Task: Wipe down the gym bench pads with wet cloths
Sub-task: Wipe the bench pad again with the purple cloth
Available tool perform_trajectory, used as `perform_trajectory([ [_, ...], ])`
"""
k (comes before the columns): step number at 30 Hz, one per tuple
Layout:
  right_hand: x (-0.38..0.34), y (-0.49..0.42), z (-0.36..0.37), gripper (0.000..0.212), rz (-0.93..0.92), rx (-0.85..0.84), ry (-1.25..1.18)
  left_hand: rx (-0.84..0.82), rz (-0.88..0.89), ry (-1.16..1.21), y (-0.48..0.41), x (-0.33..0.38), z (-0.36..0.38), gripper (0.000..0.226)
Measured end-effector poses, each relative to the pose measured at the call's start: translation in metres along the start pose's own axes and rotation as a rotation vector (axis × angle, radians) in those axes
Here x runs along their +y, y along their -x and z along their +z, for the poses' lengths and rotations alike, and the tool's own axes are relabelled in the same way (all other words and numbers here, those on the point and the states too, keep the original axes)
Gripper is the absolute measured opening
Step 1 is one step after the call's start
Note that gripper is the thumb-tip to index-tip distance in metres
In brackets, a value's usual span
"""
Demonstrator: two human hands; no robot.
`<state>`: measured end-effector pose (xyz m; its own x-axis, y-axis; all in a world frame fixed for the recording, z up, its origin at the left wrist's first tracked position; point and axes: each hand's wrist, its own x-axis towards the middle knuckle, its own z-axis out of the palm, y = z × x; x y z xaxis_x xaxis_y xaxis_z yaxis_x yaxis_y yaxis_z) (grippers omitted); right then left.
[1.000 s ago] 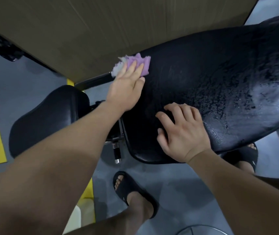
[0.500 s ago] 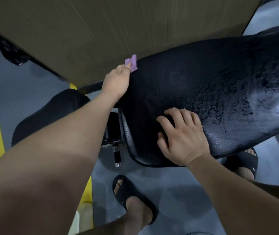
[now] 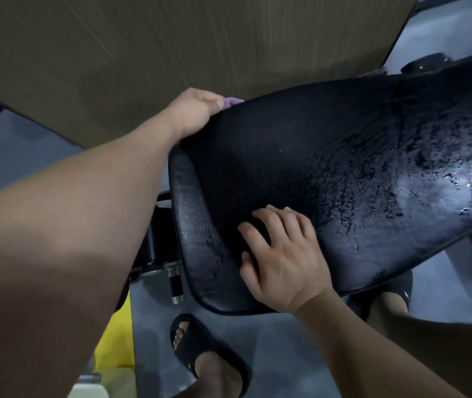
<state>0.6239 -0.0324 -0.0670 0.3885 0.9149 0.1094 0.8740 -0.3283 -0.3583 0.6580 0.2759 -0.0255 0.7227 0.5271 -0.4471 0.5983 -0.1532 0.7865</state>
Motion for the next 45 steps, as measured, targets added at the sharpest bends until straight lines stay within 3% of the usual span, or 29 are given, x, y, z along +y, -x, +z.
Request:
perform_trajectory([
  [3, -0.001, 0.001, 0.0, 0.044, -0.003, 0.007, 0.009, -0.029, -0.055, 0.13, 0.005, -0.013, -0.012, 0.034],
  [9, -0.002, 0.001, 0.0, 0.044, -0.018, 0.051, 0.054, 0.118, -0.049, 0.189, 0.028, -0.045, -0.026, 0.028],
  [17, -0.004, 0.003, 0.005, 0.044, -0.028, 0.114, 0.097, 0.428, 0.065, -0.097, 0.118, -0.094, 0.007, 0.034],
  [21, -0.006, 0.003, 0.005, 0.044, -0.018, 0.099, 0.096, 0.505, 0.083, -0.339, 0.182, -0.109, 0.051, 0.037],
  [23, -0.007, 0.004, 0.004, 0.044, -0.009, 0.09, 0.096, 0.539, 0.071, -0.315, 0.214, -0.11, 0.071, 0.036],
  [29, -0.009, 0.007, -0.003, 0.041, 0.003, 0.094, 0.075, 0.401, -0.018, -0.369, 0.271, -0.1, 0.108, 0.043],
  [33, -0.007, 0.007, -0.016, 0.038, -0.008, -0.014, 0.012, 0.234, -0.012, -0.661, 0.285, -0.105, 0.103, 0.059],
  [37, 0.02, 0.021, -0.033, 0.039, 0.066, 0.046, 0.04, 0.386, 0.133, -0.907, 0.289, -0.114, 0.1, 0.037],
  [39, 0.04, 0.03, -0.036, 0.041, 0.09, 0.098, 0.049, 0.527, 0.188, -0.902, 0.287, -0.115, 0.1, 0.023],
  [41, 0.053, 0.036, -0.032, 0.042, 0.062, 0.118, 0.052, 0.562, 0.296, -0.83, 0.282, -0.117, 0.104, 0.019],
  [43, 0.057, 0.037, -0.028, 0.041, 0.039, 0.152, 0.064, 0.407, 0.349, -0.71, 0.276, -0.116, 0.112, 0.034],
  [45, 0.058, 0.036, -0.024, 0.04, 0.044, 0.178, 0.083, 0.212, 0.25, -0.652, 0.271, -0.114, 0.118, 0.052],
])
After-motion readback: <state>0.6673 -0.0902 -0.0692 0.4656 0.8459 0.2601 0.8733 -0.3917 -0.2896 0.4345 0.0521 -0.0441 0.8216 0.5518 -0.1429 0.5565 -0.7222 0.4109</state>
